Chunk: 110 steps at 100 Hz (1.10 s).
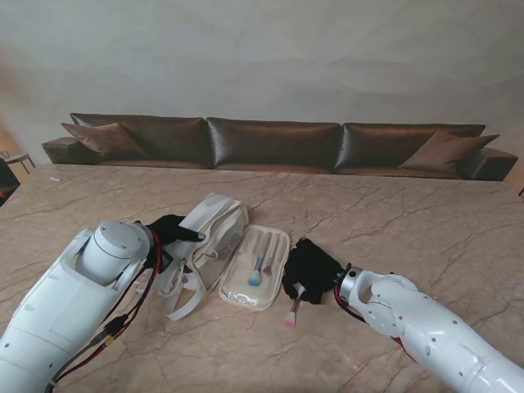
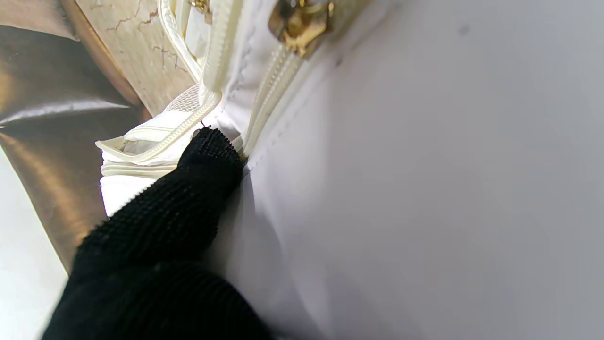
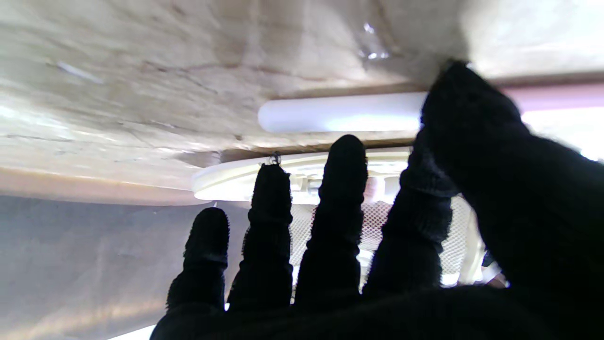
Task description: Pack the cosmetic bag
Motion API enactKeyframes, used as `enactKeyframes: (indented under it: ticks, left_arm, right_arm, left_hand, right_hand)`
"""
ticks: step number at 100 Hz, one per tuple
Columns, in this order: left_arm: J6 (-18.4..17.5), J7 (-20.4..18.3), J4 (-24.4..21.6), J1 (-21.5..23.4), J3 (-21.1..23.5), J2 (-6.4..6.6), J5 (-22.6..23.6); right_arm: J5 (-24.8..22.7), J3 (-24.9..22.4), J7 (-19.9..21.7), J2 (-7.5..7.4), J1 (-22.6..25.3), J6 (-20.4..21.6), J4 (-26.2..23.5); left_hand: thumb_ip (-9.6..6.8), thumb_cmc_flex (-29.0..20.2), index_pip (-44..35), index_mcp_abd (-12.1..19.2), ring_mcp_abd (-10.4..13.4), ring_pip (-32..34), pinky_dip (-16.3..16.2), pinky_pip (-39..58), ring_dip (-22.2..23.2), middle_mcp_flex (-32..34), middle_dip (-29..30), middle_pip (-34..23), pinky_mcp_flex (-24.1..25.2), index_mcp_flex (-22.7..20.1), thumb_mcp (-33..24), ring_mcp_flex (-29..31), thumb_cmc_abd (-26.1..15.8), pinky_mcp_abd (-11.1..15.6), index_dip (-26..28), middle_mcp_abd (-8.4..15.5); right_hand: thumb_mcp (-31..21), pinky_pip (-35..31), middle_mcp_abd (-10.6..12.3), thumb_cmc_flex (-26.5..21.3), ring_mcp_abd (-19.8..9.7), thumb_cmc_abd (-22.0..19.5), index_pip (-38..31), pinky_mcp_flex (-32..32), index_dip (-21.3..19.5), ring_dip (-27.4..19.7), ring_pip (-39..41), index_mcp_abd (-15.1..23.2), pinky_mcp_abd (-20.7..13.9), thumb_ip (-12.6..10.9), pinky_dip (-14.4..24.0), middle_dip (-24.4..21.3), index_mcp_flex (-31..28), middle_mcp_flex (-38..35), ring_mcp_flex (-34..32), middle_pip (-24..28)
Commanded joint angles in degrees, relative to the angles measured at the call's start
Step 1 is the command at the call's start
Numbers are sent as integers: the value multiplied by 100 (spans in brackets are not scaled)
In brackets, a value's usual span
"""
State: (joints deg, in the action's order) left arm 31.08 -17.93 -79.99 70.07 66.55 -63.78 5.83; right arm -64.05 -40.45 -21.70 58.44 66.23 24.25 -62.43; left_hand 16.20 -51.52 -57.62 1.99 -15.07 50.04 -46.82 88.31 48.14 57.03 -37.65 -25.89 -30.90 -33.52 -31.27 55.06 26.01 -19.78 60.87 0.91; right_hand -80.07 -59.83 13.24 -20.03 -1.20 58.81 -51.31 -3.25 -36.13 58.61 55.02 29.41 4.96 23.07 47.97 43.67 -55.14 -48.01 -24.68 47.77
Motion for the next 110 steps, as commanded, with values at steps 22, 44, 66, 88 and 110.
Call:
enactKeyframes:
  ticks: [22,44,66,88,110]
  left_arm:
    - [-68,-33,8,-51,-47,-34,19]
    - [-127,-123,27,-103,-81,-2,105]
    - [-127,-273,48,-167,-96,34,97]
    - [-159,-445,129,-272,-139,72,94]
    - [-203,-608,254,-390,-198,102,77]
  right_arm:
    - [544,-834,496,141,520,299,-301]
    - [1176,-1084,719,316,553,343,-415]
    - [2047,-936,894,530,287,538,-113]
    - [2492,-497,743,729,-125,738,464]
    - [3015,-8,560,1018,-563,1030,1236]
  left_hand:
    - [-201,-567,-578,940,-70,-6,-112,-2,41,-44,72,62,26,-357,-266,-19,-708,-149,151,121]
    - [-193,-539,-575,944,-71,-16,-111,-8,36,-49,182,125,26,-385,-303,-15,-685,-145,160,127]
    - [-191,-525,-562,946,-65,-24,-108,-20,35,-43,192,107,42,-379,-321,-33,-685,-148,168,121]
    - [-193,-521,-555,942,-68,-35,-107,-37,35,-34,195,92,66,-393,-341,-46,-673,-144,183,128]
    - [-190,-504,-541,954,-62,-39,-108,-57,38,-33,198,88,95,-392,-357,-57,-668,-142,192,122]
  right_hand:
    - [120,-46,-97,126,-123,-832,-214,-86,-570,2,45,-1,-140,-313,-62,184,19,251,214,-84]
    - [199,-21,-144,71,-100,-995,-190,-87,-613,-12,54,-95,-155,-362,-76,223,79,292,294,-108]
    - [301,-45,-214,-9,-98,-1219,-193,-84,-630,-30,70,-198,-191,-418,-55,219,159,494,562,-144]
    - [318,32,-255,-28,-124,-1244,-191,-97,-619,-74,62,-213,-213,-434,-79,87,187,838,858,-202]
    - [332,146,-321,-79,-146,-1250,-200,-112,-597,-143,48,-221,-219,-429,-108,-28,181,1147,1094,-188]
